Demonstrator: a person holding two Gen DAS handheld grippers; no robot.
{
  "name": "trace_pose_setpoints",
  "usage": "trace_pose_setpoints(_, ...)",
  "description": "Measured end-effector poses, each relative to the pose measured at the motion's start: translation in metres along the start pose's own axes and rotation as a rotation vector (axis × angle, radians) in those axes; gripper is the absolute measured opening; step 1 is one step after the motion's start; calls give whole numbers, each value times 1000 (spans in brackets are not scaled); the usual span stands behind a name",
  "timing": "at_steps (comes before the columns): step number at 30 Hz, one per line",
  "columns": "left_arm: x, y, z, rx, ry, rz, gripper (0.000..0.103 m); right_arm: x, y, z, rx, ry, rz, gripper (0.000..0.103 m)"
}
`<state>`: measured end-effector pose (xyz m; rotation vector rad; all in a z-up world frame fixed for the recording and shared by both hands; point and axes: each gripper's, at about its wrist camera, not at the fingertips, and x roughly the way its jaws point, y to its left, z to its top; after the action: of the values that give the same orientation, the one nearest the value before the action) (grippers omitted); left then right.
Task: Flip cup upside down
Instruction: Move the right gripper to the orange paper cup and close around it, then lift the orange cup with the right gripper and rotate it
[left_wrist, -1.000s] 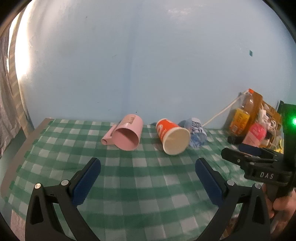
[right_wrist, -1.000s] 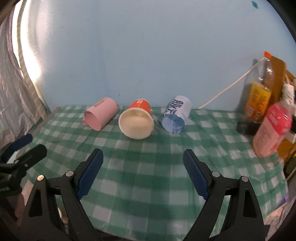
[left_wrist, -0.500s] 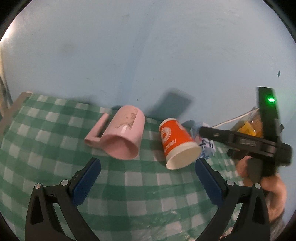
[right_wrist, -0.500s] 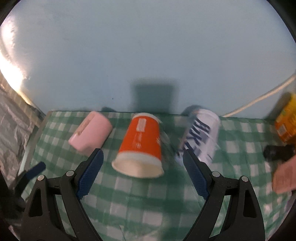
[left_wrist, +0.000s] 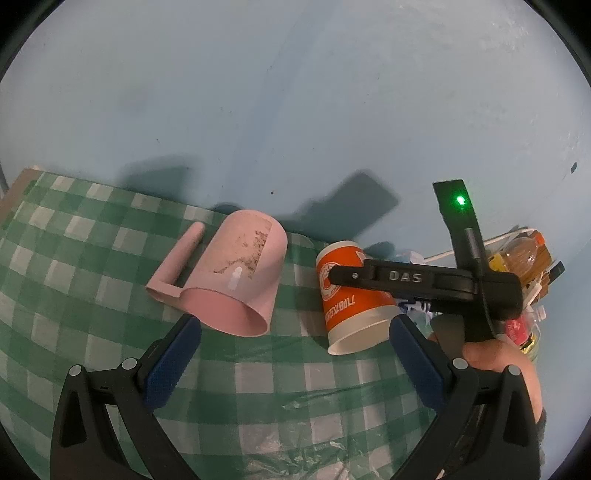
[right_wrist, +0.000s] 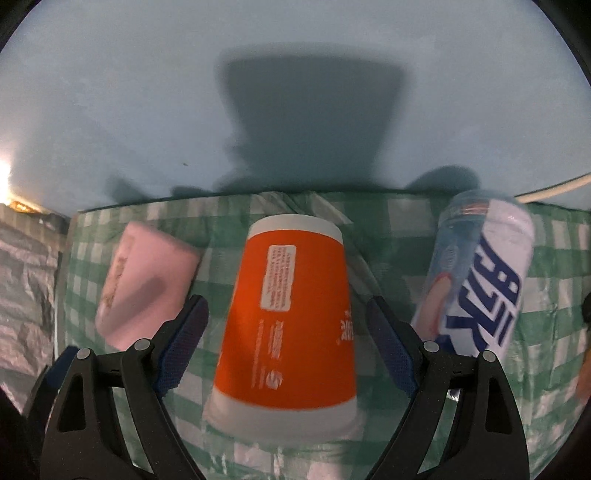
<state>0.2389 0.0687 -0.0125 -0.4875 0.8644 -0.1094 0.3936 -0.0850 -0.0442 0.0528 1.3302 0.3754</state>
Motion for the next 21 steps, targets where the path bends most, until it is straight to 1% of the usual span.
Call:
trace_pose_setpoints(2, 0, 1, 0, -1, 1, 2, 103, -1, 3, 0, -2, 4, 19, 87)
trace_pose_setpoints(4, 0, 3, -1, -10, 3, 7, 103, -1, 6, 1, -13, 11, 9, 75)
trace_pose_setpoints(5, -1, 4, -2, -14, 1, 6, 103, 1, 9, 1, -21, 26, 7, 73)
trace_pose_setpoints(7, -2, 4, -2, -18, -6, 4, 103, 3, 15, 1, -47, 32, -8, 73)
trace_pose_setpoints(13, -6, 7, -3, -30, -7, 11, 103, 12, 31, 2, -73, 43, -41, 72)
trace_pose_setpoints(17, -12, 10, -3, -36, -16, 5, 103, 9, 31, -5, -69, 28, 7, 72)
trace_pose_setpoints(21, -21, 14, -7, -46, -23, -17, 103, -7, 23, -21, -54, 10, 87, 72)
